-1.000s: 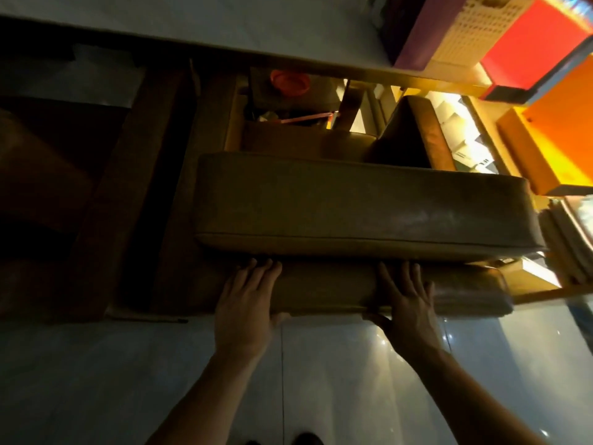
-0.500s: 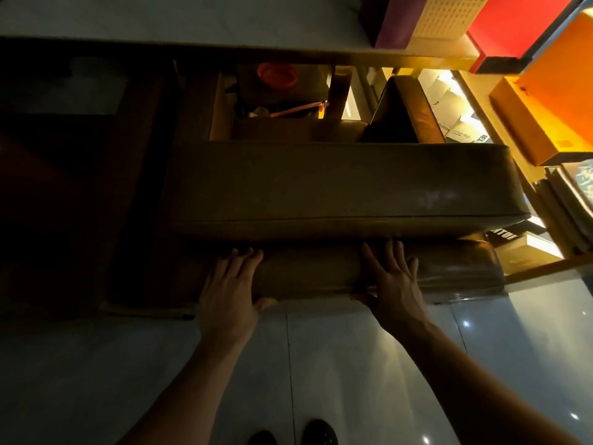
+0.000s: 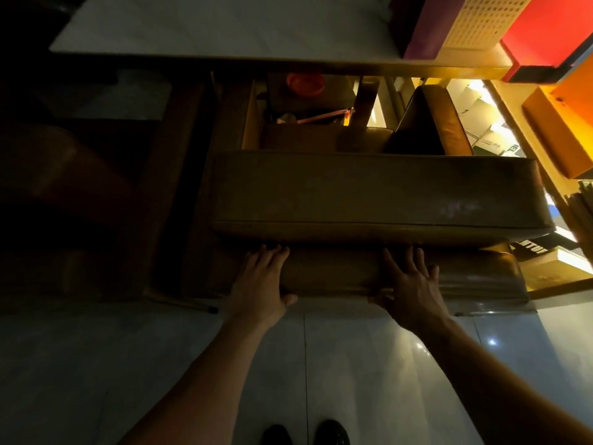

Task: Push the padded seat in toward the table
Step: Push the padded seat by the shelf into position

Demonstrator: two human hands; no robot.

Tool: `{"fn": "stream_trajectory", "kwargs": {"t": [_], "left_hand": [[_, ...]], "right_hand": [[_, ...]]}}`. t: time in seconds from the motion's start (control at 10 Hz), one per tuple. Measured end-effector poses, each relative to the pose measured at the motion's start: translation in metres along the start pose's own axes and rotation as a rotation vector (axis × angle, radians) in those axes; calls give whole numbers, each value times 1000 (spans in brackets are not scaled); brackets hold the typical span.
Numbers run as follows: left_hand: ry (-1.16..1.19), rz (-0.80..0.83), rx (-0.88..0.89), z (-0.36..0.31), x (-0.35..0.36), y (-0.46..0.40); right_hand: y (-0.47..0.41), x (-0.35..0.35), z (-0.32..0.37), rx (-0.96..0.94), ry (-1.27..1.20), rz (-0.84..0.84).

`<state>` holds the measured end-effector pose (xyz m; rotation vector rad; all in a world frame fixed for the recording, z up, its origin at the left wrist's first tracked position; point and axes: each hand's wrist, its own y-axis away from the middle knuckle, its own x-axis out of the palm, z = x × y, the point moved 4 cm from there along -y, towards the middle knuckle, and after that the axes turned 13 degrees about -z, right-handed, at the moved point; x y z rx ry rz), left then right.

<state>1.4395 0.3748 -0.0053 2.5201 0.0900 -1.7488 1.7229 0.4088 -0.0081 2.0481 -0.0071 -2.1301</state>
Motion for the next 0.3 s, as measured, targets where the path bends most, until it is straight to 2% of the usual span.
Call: {"fn": "stream_trajectory", "kwargs": {"t": [0.1, 0.3], "left_hand": [[-3, 151, 3, -5, -18, 7], [58, 258, -126, -15, -62, 42]], "right_hand": [[-3, -30, 2, -3, -58, 82], [20, -80, 22, -14, -187, 91]]}}
